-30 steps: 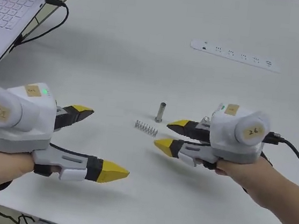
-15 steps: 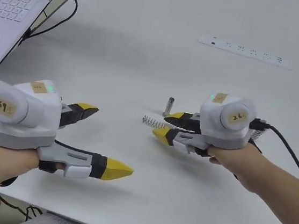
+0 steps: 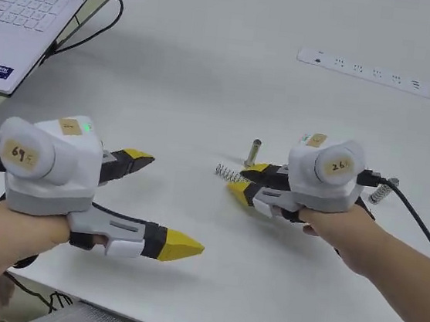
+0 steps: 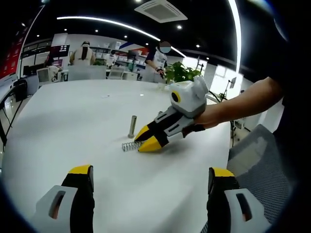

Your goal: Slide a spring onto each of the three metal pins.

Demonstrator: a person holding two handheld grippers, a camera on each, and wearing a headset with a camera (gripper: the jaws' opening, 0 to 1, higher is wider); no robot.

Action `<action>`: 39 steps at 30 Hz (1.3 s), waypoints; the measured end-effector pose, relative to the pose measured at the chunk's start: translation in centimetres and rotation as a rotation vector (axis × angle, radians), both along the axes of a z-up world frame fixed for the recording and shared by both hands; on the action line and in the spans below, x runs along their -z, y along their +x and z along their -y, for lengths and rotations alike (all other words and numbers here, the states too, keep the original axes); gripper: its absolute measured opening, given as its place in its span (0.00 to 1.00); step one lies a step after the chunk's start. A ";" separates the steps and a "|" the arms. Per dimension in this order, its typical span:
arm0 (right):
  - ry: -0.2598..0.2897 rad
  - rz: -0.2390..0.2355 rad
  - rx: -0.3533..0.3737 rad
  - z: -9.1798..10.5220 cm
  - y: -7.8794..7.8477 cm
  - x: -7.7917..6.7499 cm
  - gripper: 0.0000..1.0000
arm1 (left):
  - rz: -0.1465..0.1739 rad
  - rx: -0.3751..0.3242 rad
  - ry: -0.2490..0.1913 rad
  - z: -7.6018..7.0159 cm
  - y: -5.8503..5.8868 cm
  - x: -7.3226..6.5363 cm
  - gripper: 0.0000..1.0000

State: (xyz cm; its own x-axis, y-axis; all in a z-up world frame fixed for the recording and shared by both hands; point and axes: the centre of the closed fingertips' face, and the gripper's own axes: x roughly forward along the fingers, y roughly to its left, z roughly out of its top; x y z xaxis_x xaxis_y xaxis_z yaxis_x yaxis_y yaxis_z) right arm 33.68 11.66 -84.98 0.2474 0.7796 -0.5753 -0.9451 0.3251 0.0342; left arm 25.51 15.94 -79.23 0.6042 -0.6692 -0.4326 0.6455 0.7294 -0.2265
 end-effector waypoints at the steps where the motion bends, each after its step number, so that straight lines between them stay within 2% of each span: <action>1: -0.002 0.004 -0.004 0.0 -0.1 0.0 0.10 | 0.000 0.001 0.000 0.0 0.0 0.0 0.95; 2: -0.010 0.011 -0.012 0.1 -0.3 -0.1 0.09 | 0.001 0.002 0.002 0.0 0.0 0.0 0.95; 3: -0.020 0.047 -0.028 0.2 -0.1 -0.2 0.09 | 0.002 0.003 0.003 0.0 0.0 0.0 0.95; 4: -0.027 0.056 -0.046 0.3 -0.3 -0.3 0.09 | 0.002 0.003 0.003 0.0 0.1 -0.1 0.95; 6: -0.013 0.045 -0.058 0.3 -0.8 -0.7 0.08 | 0.005 0.003 0.003 0.0 0.1 -0.2 0.95; 10: -0.001 0.065 -0.078 0.9 -1.4 -2.0 0.08 | 0.010 0.011 0.006 0.3 0.3 -0.4 0.95; 17: 0.005 0.067 -0.065 3.5 -1.8 -3.6 0.08 | 0.029 0.053 0.006 1.9 1.1 -1.2 0.94; 21: 0.015 0.066 -0.046 5.2 -2.1 -4.6 0.08 | 0.043 0.092 0.008 3.2 1.5 -1.6 0.92; 26: 0.022 0.068 -0.051 7.2 -3.2 -5.8 0.08 | 0.052 0.146 0.001 5.0 1.6 -2.1 0.89; 29: 0.003 0.076 -0.083 8.1 -4.1 -6.1 0.08 | 0.059 0.172 0.007 5.8 1.6 -2.1 0.87; 34: -0.016 0.079 -0.131 9.1 -5.3 -6.5 0.08 | 0.053 0.218 0.002 7.1 1.5 -2.1 0.81; 36: -0.029 0.085 -0.141 9.5 -5.5 -6.5 0.08 | 0.051 0.243 -0.023 8.3 1.3 -2.4 0.79; 39: -0.043 0.085 -0.147 10.4 -5.7 -6.4 0.08 | 0.061 0.293 -0.014 9.8 1.0 -2.4 0.76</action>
State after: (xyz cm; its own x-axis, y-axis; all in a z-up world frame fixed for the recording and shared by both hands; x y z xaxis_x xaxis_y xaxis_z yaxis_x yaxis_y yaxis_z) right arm 27.96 1.23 -78.61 0.1813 0.7864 -0.5905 -0.9815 0.1822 -0.0587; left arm 26.49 6.16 -76.83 0.4088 -0.8249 -0.3904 0.8411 0.5066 -0.1896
